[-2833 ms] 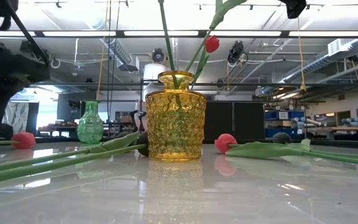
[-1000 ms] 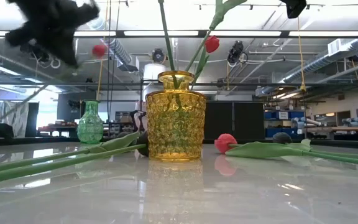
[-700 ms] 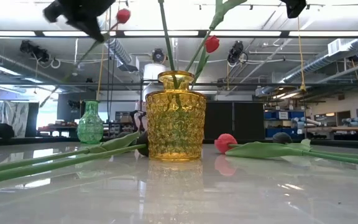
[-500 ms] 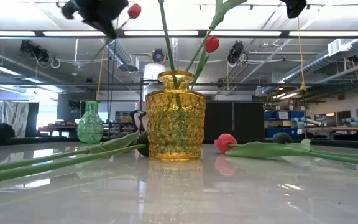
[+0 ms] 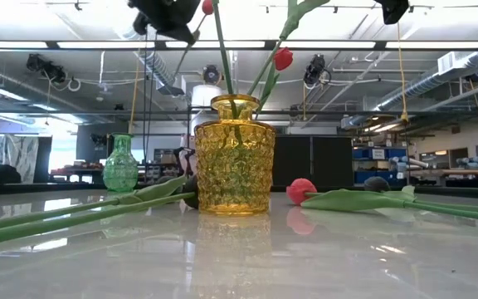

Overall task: Sort flowers into vase by color
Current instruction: Put the bottom pink flower into the blue vase, then put the orange flower into the yellow vase

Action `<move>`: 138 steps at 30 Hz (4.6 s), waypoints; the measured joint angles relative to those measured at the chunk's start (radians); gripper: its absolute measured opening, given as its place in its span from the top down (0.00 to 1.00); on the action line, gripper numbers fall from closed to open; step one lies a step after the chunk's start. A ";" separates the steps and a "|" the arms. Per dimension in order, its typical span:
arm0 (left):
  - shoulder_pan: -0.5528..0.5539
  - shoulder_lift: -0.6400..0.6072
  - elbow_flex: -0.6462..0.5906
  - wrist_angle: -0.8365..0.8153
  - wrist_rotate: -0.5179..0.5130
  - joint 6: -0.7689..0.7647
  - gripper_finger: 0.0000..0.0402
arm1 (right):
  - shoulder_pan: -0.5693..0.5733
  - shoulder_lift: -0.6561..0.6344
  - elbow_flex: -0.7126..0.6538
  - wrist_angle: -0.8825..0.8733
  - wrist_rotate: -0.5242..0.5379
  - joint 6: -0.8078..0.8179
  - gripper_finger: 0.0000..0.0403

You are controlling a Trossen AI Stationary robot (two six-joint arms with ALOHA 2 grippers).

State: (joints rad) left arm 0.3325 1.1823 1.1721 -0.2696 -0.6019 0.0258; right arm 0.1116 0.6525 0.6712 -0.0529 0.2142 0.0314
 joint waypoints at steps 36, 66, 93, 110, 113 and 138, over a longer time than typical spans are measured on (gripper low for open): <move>0.369 0.324 -0.001 0.628 0.917 -0.112 0.98 | 0.000 0.000 0.000 0.000 0.000 0.000 0.50; 0.339 0.437 -0.002 0.695 0.942 -0.135 0.98 | 0.000 0.000 0.000 0.000 0.000 0.000 0.50; 0.331 0.459 -0.001 0.598 0.924 -0.112 0.97 | 0.000 0.000 0.000 0.000 0.000 0.000 0.50; 0.312 0.502 -0.001 0.604 0.914 -0.133 0.97 | 0.000 0.000 0.000 0.000 0.000 0.000 0.50; 0.309 0.502 -0.001 0.587 0.911 -0.141 0.97 | 0.000 0.000 0.000 0.000 0.000 0.000 0.50; 0.309 0.502 -0.001 0.556 0.911 -0.173 0.66 | 0.000 0.000 0.000 0.000 0.000 0.000 0.50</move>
State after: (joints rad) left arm 0.6411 1.6840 1.1713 0.2863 0.3088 -0.1471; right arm 0.1116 0.6521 0.6712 -0.0528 0.2142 0.0311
